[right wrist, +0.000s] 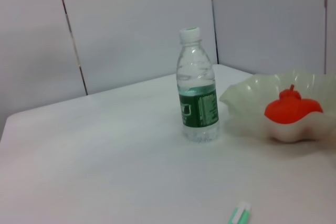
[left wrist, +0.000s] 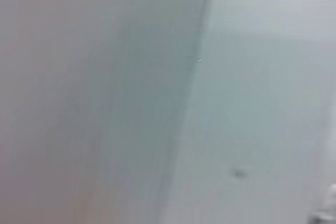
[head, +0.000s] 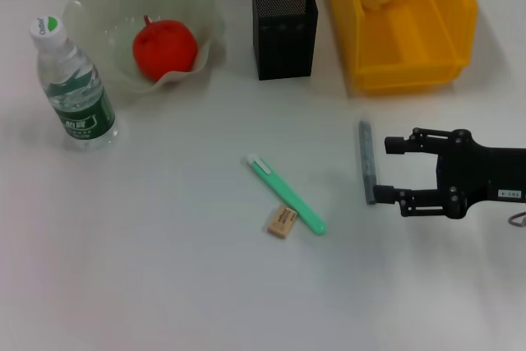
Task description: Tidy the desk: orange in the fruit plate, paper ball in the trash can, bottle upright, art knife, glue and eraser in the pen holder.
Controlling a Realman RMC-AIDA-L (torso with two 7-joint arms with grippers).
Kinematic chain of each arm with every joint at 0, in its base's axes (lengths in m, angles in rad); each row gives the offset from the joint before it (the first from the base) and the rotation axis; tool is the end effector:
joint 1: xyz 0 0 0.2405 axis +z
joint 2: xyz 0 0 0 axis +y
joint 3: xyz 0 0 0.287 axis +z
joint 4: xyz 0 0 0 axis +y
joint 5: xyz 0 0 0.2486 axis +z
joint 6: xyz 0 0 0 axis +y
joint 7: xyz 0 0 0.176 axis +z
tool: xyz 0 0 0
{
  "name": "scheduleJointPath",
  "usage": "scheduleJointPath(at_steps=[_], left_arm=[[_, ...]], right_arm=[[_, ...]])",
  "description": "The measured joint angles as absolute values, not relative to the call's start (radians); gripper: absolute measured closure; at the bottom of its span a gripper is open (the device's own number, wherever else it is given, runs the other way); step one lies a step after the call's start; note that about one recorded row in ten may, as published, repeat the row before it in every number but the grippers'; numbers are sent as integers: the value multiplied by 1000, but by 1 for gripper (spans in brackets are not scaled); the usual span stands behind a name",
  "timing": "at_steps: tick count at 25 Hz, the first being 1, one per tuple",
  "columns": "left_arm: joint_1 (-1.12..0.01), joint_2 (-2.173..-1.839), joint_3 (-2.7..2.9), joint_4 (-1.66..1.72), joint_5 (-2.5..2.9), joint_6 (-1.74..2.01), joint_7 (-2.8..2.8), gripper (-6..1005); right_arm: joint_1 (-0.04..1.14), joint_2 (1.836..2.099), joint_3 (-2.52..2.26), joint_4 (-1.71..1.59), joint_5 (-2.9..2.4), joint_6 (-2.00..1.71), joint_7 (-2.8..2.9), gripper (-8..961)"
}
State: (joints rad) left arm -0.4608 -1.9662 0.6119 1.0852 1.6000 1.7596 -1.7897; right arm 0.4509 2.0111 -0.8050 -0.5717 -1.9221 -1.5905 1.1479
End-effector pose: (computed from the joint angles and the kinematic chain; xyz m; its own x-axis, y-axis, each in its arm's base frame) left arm -0.2320 0.3939 0.1401 0.6517 0.1524 0.7430 0.4532 -0.8638 -0.2203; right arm 0.3287 0.3518 -0.0402 0.8607 -0.2198 -0.4592 -0.3266 -0.9303 -0.1668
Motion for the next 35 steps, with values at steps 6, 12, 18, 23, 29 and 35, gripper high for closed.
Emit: scheduleJointPath(at_steps=[6, 12, 18, 23, 29, 35], left_arm=[[-443, -2024, 700, 904, 1644, 1891, -1517, 272], [-450, -2046, 742, 698, 1833, 1793, -1324, 264], [-437, -2060, 742, 576, 1938, 1674, -1169, 256], [-420, -2058, 743, 500, 1951, 1614, -1070, 199], [-394, -2063, 740, 456, 1950, 1604, -966, 157], [-394, -2065, 735, 441, 1946, 1599, -936, 157]], right_arm=[[467, 2012, -770, -573, -1922, -1614, 1172, 164], [500, 2013, -771, -598, -1922, -1635, 1263, 164], [556, 2037, -830, -758, -1965, -1642, 1567, 163], [637, 2070, -987, -1010, -2120, -1613, 1982, 164], [872, 2076, -1224, -1089, -2399, -1592, 2430, 167], [1042, 2083, -1331, -941, -2494, -1542, 2576, 171]])
